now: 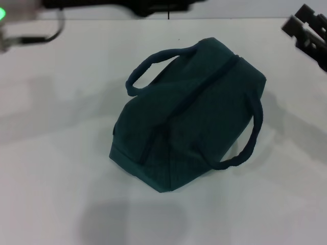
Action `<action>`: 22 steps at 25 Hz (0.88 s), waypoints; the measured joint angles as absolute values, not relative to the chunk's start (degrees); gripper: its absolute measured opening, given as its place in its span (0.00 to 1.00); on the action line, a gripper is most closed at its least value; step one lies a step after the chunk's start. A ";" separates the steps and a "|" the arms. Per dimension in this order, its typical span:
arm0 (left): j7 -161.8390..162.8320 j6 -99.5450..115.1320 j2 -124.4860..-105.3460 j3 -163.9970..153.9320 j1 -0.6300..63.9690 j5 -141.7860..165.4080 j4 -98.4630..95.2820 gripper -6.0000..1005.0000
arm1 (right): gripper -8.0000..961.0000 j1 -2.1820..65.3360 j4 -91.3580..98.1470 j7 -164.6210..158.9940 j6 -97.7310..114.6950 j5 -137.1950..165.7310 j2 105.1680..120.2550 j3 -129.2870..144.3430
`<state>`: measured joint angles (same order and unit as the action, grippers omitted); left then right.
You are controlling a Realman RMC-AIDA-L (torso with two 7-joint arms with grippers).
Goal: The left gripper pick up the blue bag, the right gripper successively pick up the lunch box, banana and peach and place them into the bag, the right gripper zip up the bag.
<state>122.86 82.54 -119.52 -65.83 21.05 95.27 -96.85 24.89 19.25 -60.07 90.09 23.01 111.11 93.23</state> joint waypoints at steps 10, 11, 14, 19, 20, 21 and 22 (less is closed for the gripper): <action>94.96 97.37 -119.41 -58.03 8.50 90.48 -79.59 0.80 | 0.91 21.84 22.07 -50.51 106.22 43.76 105.82 93.22; 93.05 97.72 -119.42 -57.99 7.59 91.18 -77.90 0.82 | 0.91 21.33 22.26 -49.59 106.19 45.68 105.96 93.20; 86.78 97.87 -119.54 -57.77 5.22 92.95 -72.66 0.87 | 0.91 20.26 21.75 -47.56 104.54 48.98 107.18 93.18; 79.24 97.80 -119.37 -55.79 4.12 95.27 -62.90 0.89 | 0.91 18.84 19.42 -45.52 99.49 51.64 109.39 93.16; 78.10 97.87 -119.35 -55.28 4.13 95.71 -61.64 0.89 | 0.91 18.75 18.82 -44.88 98.49 52.49 109.73 93.16; 76.17 98.00 -119.36 -54.29 4.15 96.55 -59.64 0.89 | 0.91 18.68 18.30 -44.42 97.65 53.13 110.01 93.16; 74.82 97.95 -119.41 -53.68 4.15 97.38 -58.20 0.89 | 0.91 18.63 17.72 -44.02 96.73 53.75 110.33 93.16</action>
